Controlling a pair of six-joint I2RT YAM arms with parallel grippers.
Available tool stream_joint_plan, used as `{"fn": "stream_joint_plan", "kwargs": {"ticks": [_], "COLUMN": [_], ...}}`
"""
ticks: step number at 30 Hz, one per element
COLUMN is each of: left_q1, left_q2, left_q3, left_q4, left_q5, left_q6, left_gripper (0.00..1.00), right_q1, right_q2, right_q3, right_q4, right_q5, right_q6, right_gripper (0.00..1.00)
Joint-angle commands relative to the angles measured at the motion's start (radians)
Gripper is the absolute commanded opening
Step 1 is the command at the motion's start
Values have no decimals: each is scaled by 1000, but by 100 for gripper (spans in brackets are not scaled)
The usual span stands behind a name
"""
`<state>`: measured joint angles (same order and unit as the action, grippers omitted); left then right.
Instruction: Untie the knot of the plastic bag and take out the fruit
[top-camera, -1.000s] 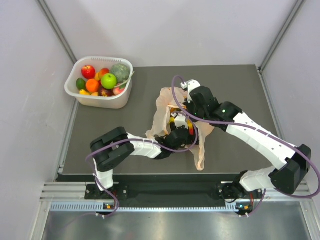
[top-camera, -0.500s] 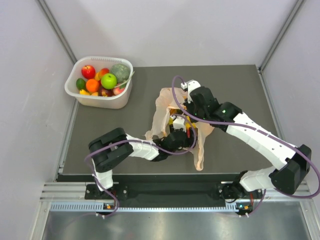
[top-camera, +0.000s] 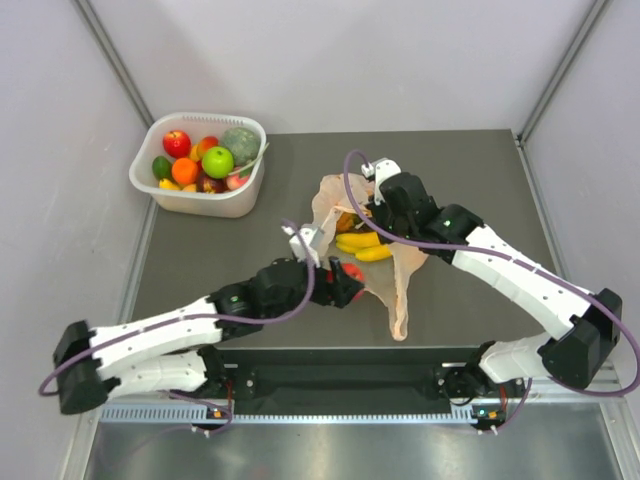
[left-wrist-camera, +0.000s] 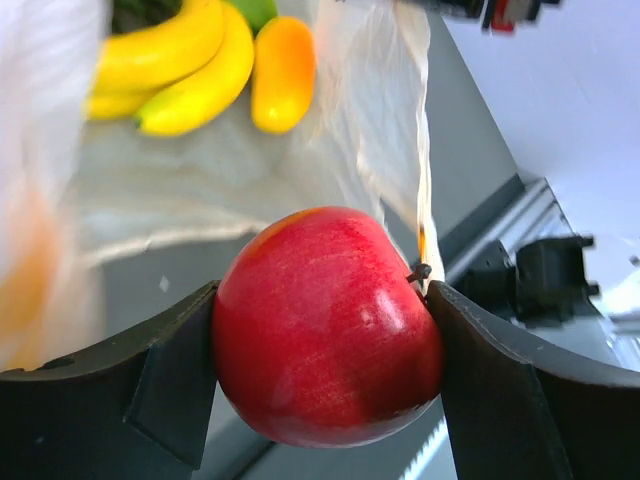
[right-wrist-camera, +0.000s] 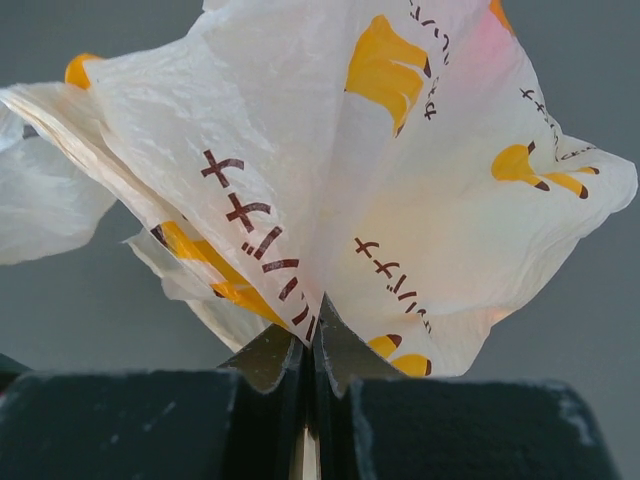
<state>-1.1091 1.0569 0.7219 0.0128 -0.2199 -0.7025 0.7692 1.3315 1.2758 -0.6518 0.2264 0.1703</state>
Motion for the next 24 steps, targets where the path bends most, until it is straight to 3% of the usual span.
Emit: {"fn": "stream_joint_plan", "kwargs": {"ticks": [1, 3, 4, 7, 11, 13, 16, 17, 19, 20, 24], "left_q1": [-5, -5, -5, -5, 9, 47, 254, 411, 582, 735, 978], "left_q2": [-196, -347, -391, -503, -433, -356, -246, -215, -114, -76, 220], "left_q3": [-44, -29, -19, 8, 103, 123, 186, 223, 257, 299, 508], "left_q4": [-255, -304, -348, -302, -226, -159, -68, -57, -21, 21, 53], "left_q5": [21, -57, -163, -327, -551, -570, -422, -351, -150, -109, -10], "left_q6": [-74, -74, -54, 61, 251, 367, 402, 390, 333, 319, 270], "left_gripper": [0, 0, 0, 0, 0, 0, 0, 0, 0, 0, 0], "right_q1": [-7, -7, -7, -8, -11, -11, -13, -13, -15, -16, -19], "right_q2": [11, 18, 21, 29, 38, 41, 51, 55, 58, 66, 84], "right_q3": [16, 19, 19, 20, 23, 23, 25, 28, 37, 43, 59], "right_q4": [70, 72, 76, 80, 77, 77, 77, 77, 77, 77, 90], "right_q5": [2, -1, -2, -10, -12, -12, -19, -21, -25, -30, -67], "right_q6": [15, 18, 18, 20, 14, 11, 5, 3, -3, -5, -6], "right_gripper": [0, 0, 0, 0, 0, 0, 0, 0, 0, 0, 0]}}
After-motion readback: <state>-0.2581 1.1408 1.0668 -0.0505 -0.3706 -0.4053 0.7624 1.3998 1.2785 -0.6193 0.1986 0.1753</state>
